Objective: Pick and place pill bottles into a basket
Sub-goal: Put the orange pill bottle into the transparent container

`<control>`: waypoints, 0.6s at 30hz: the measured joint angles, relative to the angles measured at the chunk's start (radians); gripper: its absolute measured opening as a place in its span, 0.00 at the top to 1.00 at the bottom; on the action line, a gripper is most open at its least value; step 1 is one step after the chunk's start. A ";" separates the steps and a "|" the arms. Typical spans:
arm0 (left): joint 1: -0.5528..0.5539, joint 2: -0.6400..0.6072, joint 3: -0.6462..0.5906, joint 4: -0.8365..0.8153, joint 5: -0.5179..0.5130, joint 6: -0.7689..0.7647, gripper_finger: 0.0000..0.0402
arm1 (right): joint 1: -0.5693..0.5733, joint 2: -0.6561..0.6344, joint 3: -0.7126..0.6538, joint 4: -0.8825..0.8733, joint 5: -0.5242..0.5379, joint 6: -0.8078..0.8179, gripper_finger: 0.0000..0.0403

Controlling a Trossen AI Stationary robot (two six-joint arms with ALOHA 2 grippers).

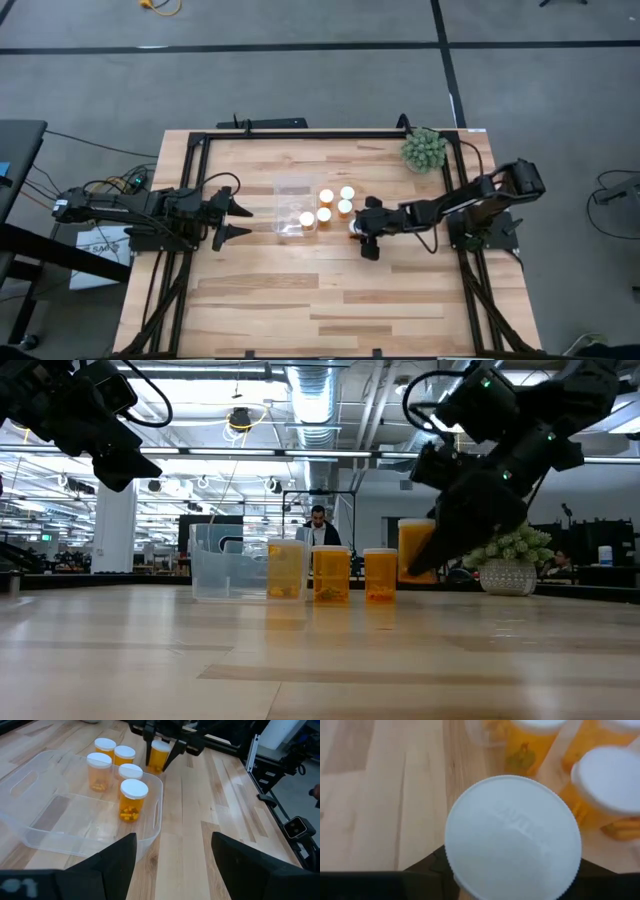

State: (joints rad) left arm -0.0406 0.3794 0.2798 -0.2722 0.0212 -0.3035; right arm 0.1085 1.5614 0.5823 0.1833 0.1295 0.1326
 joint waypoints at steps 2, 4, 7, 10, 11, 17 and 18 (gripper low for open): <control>0.000 0.000 0.000 0.000 0.000 0.000 0.38 | 0.000 -0.022 0.000 0.000 0.000 0.000 0.57; 0.000 0.000 0.000 0.000 0.000 0.000 0.38 | 0.000 -0.045 0.000 -0.001 0.000 0.000 0.59; 0.000 0.000 0.000 0.000 0.000 0.000 0.38 | 0.000 -0.067 0.019 -0.027 0.001 -0.001 0.59; 0.000 0.000 0.000 0.000 -0.001 0.000 0.38 | -0.008 -0.072 0.083 -0.099 0.001 -0.008 0.57; 0.000 0.000 0.000 0.000 -0.001 0.000 0.38 | -0.014 -0.071 0.107 -0.129 0.001 -0.013 0.56; 0.000 0.000 0.000 0.000 -0.001 0.000 0.38 | -0.066 -0.069 0.254 -0.251 0.002 -0.080 0.56; 0.000 0.000 0.000 0.000 -0.001 0.000 0.38 | -0.077 -0.068 0.277 -0.270 0.000 -0.093 0.57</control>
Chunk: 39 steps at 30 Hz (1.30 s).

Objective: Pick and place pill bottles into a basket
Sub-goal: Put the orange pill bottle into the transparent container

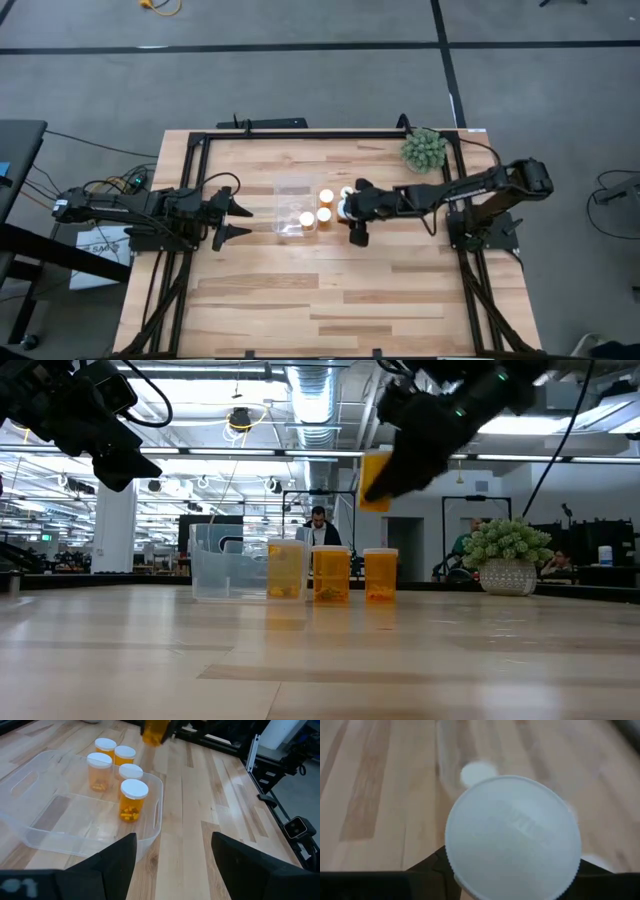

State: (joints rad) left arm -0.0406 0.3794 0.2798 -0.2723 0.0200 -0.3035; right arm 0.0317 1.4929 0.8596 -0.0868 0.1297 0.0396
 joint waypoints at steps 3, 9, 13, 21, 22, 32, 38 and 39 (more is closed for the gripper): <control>0.000 0.000 0.000 0.000 0.000 0.000 0.38 | -0.030 0.000 0.075 -0.047 -0.002 -0.051 0.57; 0.000 0.000 0.000 0.000 -0.001 0.000 0.38 | -0.085 0.000 0.201 -0.064 -0.030 -0.148 0.55; 0.000 0.000 0.000 0.000 -0.001 0.000 0.38 | -0.126 0.000 0.255 -0.071 -0.055 -0.163 0.56; 0.000 0.000 0.000 0.000 -0.011 0.000 0.38 | -0.182 0.015 0.313 -0.059 -0.105 -0.164 0.56; 0.000 0.000 0.000 0.000 -0.012 0.000 0.38 | -0.186 0.035 0.329 -0.048 -0.106 -0.164 0.56; 0.000 0.000 0.000 -0.006 -0.021 0.000 0.38 | -0.194 0.322 0.611 -0.127 -0.179 -0.200 0.56; 0.000 0.000 0.000 -0.006 -0.029 0.001 0.38 | -0.189 0.463 0.757 -0.153 -0.245 -0.206 0.56; 0.000 0.000 0.000 -0.007 -0.029 0.001 0.38 | -0.187 0.480 0.765 -0.169 -0.250 -0.206 0.56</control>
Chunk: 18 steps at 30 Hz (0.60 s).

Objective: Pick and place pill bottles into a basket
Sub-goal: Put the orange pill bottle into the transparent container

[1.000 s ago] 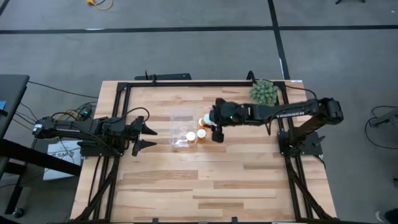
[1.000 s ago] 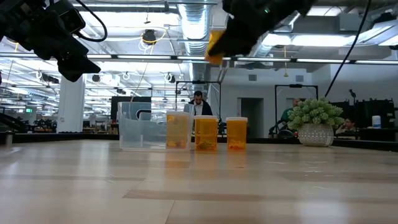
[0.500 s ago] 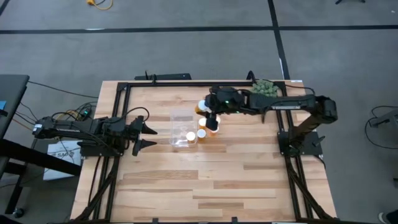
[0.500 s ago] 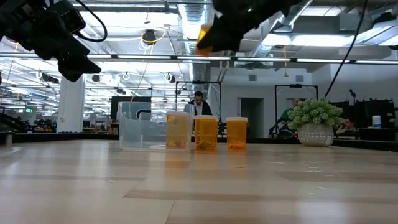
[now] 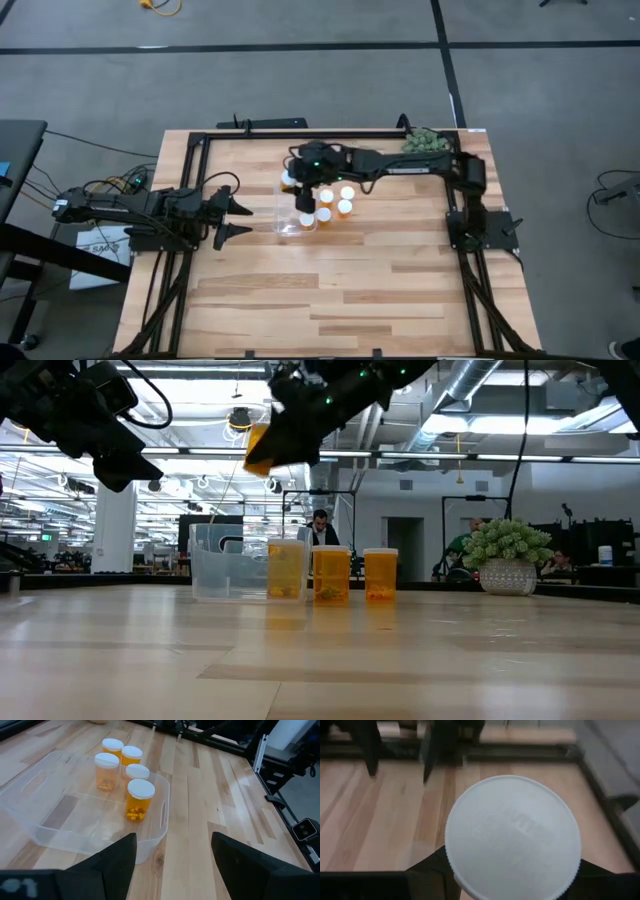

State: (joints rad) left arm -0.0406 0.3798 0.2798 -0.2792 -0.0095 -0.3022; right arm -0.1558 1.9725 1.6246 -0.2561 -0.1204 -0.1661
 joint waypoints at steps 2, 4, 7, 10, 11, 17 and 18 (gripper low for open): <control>0.000 0.000 0.000 0.000 -0.003 0.001 0.38 | 0.005 0.031 0.014 0.003 -0.011 0.002 0.56; 0.000 0.000 0.000 0.000 -0.004 0.005 0.38 | 0.012 0.046 0.015 -0.007 -0.014 0.007 0.56; 0.000 0.000 0.000 -0.001 -0.004 0.005 0.38 | 0.028 0.076 0.015 -0.004 -0.015 0.004 0.56; 0.000 0.000 0.000 -0.001 -0.004 0.005 0.38 | 0.048 0.106 0.015 0.003 -0.015 0.000 0.55; 0.000 0.000 0.000 -0.001 -0.005 0.006 0.38 | 0.055 0.112 0.015 0.008 -0.015 0.000 0.55; 0.000 0.000 0.000 -0.001 -0.006 0.006 0.38 | 0.086 0.149 0.011 -0.001 -0.008 -0.026 0.56; 0.000 0.000 0.000 -0.001 -0.007 0.006 0.38 | 0.088 0.159 0.012 0.014 -0.008 -0.029 0.56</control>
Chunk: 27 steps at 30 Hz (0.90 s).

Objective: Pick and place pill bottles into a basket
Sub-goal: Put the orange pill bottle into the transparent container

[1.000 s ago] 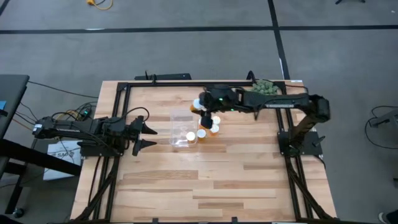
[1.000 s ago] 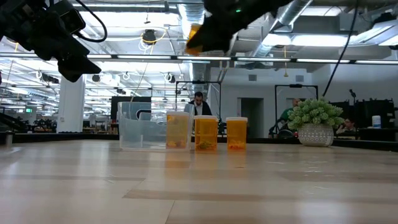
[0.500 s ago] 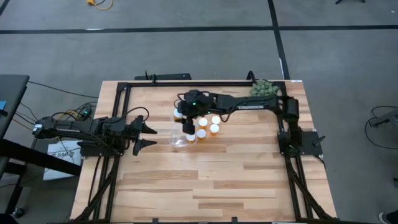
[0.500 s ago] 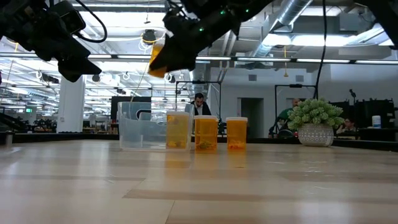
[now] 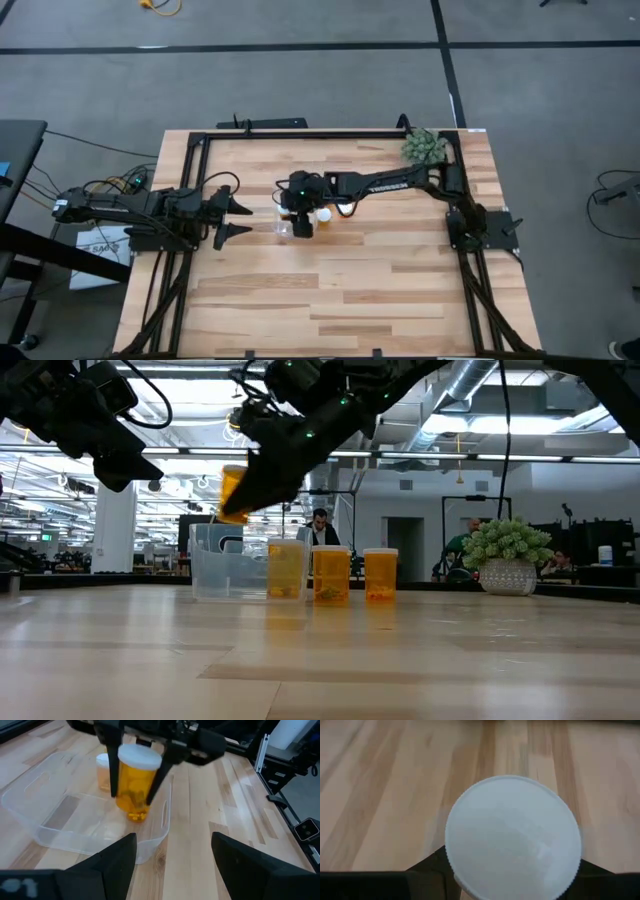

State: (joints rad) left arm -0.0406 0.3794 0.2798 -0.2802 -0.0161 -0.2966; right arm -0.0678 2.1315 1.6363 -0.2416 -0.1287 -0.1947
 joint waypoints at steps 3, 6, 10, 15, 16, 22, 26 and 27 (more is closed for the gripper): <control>0.000 0.000 0.000 0.000 0.000 0.002 0.38 | 0.006 0.018 0.003 -0.003 0.000 -0.008 0.56; 0.000 0.000 0.000 0.000 0.000 0.006 0.38 | 0.007 0.048 0.005 0.024 0.000 -0.008 0.55; 0.000 0.000 0.000 0.000 0.000 0.005 0.38 | 0.007 0.053 0.002 0.016 0.000 -0.016 0.55; 0.000 0.000 0.000 0.000 0.000 0.005 0.38 | 0.007 0.067 0.001 -0.004 -0.001 -0.024 0.55; 0.000 0.000 0.000 0.000 0.000 0.005 0.38 | 0.007 0.068 0.001 -0.002 -0.001 -0.025 0.55; 0.000 0.000 0.000 0.000 0.000 0.005 0.38 | 0.007 0.072 0.002 -0.030 -0.002 -0.044 0.55; 0.000 0.000 0.000 0.000 0.000 0.005 0.38 | 0.007 0.071 0.002 -0.034 -0.003 -0.045 0.54; 0.000 0.000 0.000 0.000 0.000 0.005 0.38 | 0.007 0.071 0.002 -0.037 -0.003 -0.045 0.54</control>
State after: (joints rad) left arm -0.0406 0.3794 0.2798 -0.2798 -0.0158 -0.2913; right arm -0.0609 2.2028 1.6386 -0.2783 -0.1322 -0.2401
